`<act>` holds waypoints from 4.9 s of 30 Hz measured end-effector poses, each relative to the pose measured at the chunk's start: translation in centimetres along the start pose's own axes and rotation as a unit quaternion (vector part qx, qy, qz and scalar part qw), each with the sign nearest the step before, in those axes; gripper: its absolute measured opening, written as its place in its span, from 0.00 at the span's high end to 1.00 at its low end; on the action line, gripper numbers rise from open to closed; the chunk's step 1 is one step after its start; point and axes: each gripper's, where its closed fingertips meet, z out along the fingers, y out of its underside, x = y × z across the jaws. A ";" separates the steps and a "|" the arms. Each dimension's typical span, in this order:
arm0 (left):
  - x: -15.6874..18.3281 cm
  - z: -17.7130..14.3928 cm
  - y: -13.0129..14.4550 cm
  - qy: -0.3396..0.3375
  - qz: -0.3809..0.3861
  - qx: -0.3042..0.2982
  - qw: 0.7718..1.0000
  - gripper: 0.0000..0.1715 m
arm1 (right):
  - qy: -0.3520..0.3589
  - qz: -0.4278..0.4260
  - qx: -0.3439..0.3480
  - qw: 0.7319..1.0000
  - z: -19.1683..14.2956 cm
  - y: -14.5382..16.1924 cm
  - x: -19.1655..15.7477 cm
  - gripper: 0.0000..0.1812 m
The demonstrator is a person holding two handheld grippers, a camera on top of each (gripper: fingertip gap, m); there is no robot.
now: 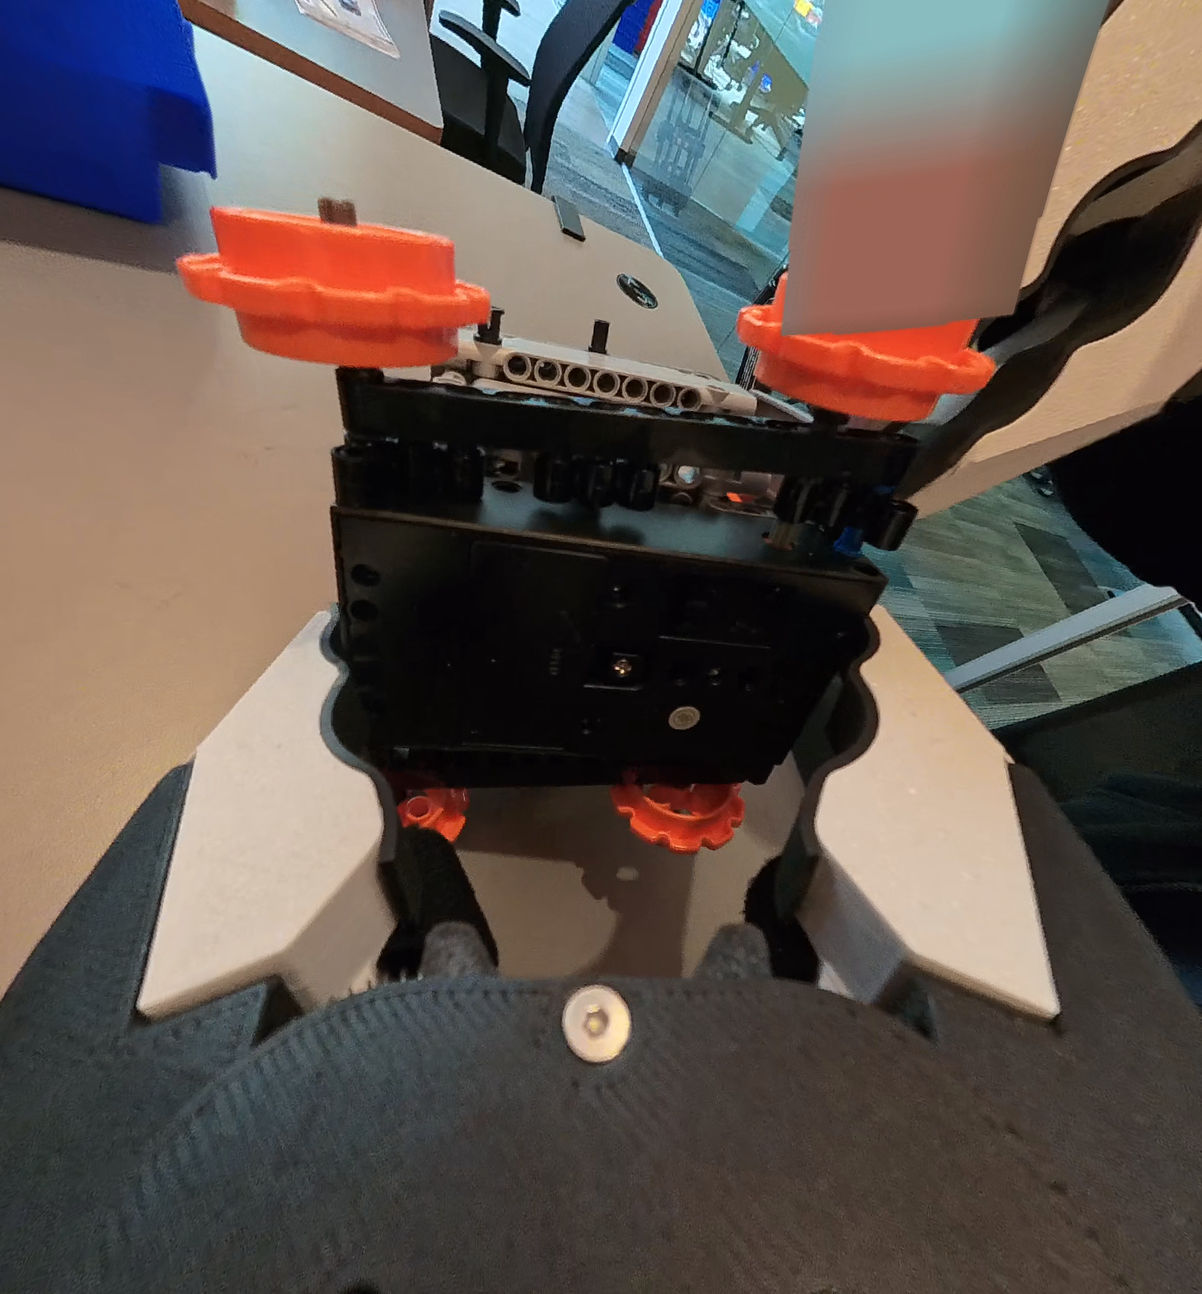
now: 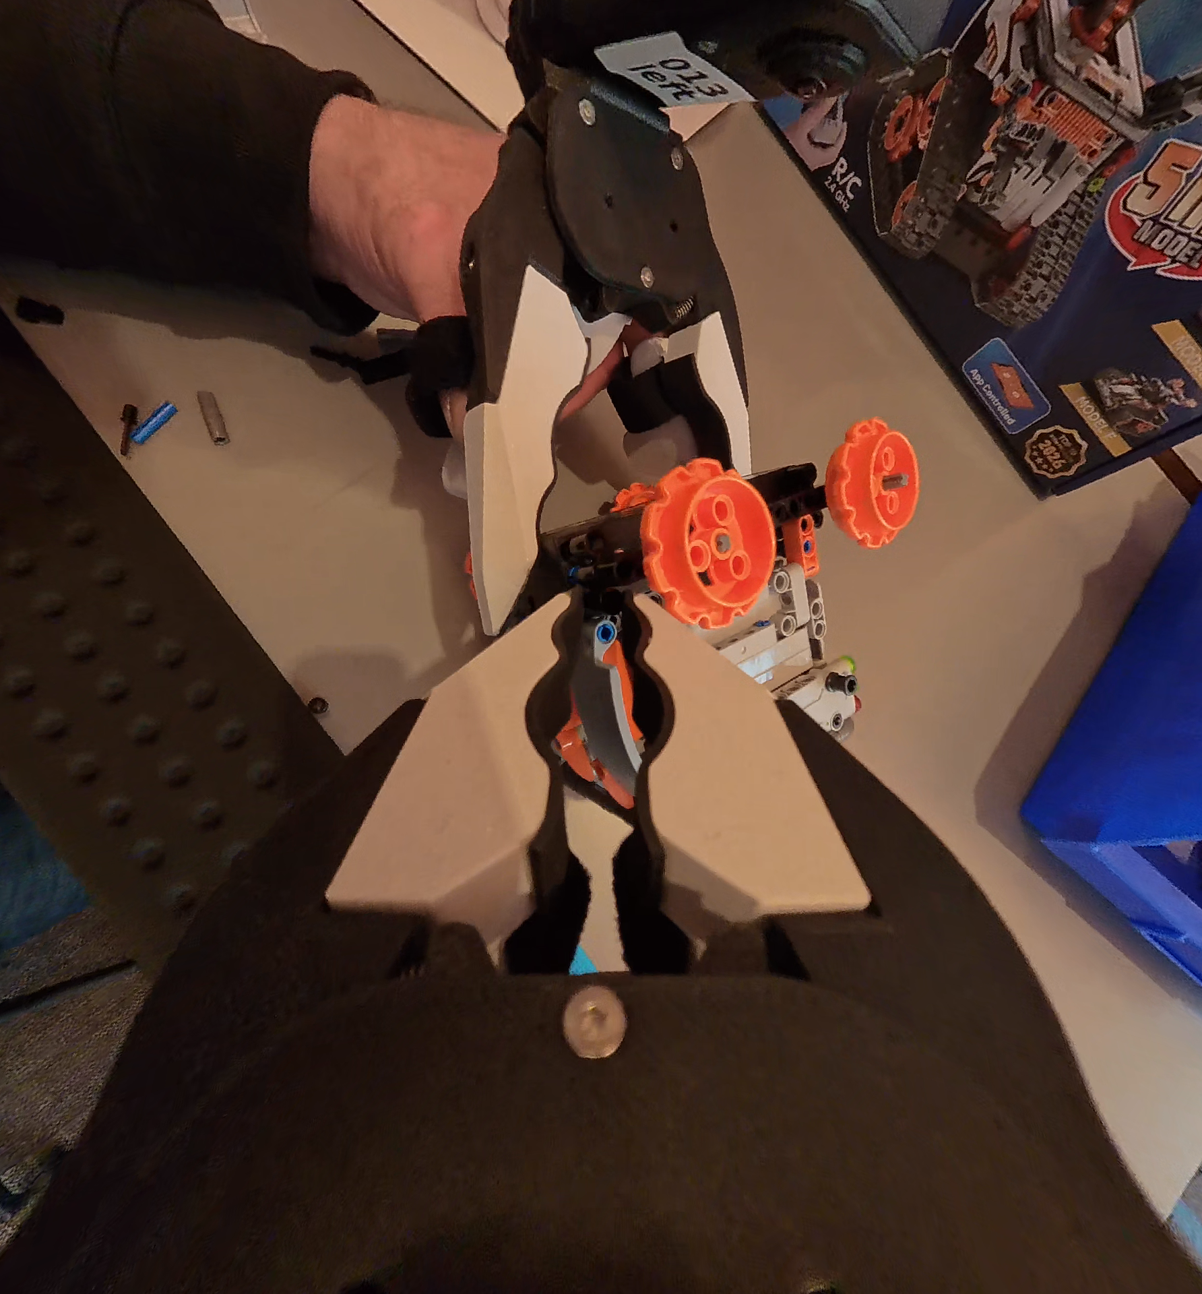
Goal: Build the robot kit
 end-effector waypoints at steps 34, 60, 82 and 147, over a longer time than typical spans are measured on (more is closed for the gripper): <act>-1.9 -0.3 0.8 -0.076 0.061 -0.031 0.995 0.21 | 0.061 -0.034 -0.047 0.996 1.6 0.6 -0.1 0.94; 0.0 -0.6 0.2 0.005 -0.033 -0.024 0.999 0.22 | 0.205 -0.153 0.031 0.966 -0.6 -1.6 0.3 0.85; 0.0 -0.5 -0.1 0.012 -0.051 -0.014 0.999 0.22 | 0.229 -0.187 0.028 0.955 -0.3 -1.9 0.8 0.89; 0.9 -1.7 -0.3 0.113 -0.203 -0.022 0.972 0.21 | 0.167 -0.148 0.058 0.973 1.3 -1.9 0.3 0.59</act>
